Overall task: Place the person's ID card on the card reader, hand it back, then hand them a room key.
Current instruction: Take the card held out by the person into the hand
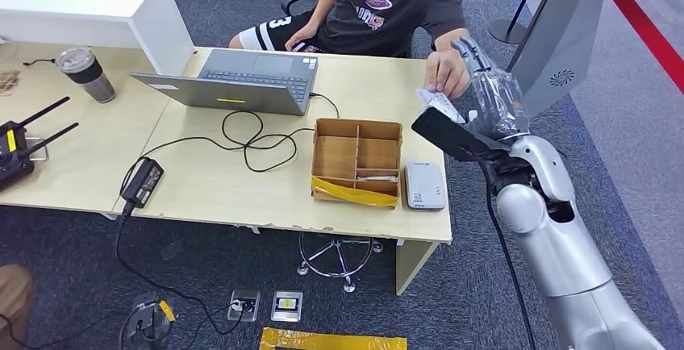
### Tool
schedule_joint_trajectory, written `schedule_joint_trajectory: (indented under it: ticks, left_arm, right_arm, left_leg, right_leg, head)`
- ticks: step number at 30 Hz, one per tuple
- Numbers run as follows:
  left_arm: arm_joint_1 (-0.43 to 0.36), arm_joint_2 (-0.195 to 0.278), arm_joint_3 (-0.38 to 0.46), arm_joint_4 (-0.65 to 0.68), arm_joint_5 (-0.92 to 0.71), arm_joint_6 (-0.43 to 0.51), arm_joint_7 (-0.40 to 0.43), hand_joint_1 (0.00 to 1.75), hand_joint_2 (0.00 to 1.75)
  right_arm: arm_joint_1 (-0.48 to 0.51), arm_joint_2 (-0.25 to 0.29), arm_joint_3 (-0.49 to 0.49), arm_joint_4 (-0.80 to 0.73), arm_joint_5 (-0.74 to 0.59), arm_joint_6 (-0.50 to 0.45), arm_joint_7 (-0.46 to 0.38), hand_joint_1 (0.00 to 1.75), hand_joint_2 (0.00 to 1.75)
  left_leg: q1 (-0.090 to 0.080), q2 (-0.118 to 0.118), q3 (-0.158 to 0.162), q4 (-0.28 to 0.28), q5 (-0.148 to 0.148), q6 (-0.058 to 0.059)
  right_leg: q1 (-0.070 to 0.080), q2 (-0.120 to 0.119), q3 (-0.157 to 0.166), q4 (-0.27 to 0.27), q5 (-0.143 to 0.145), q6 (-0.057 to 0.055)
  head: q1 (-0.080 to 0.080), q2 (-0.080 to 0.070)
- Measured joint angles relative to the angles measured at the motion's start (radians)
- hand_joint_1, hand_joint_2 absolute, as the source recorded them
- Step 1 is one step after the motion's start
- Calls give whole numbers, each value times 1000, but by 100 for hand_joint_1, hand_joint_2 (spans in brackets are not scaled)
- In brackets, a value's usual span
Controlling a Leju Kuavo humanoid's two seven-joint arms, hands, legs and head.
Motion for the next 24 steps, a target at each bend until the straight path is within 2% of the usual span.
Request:
schedule_joint_trajectory:
  ticks: [10,24]
  left_arm:
    - [5,3,-6,0,-2,2,-4,0,0]
    - [10,5,-8,0,-6,2,-8,0,0]
  right_arm:
    - [-10,34,21,111,-4,5,10,0,175]
    - [-8,36,25,142,-9,-23,20,0,175]
  left_leg:
    - [0,0,0,0,0,0]
    - [0,0,0,0,0,0]
  right_leg:
    - [0,0,0,0,0,0]
    - [0,1,-1,0,0,0]
  head:
    - [0,0]
    - [0,0]
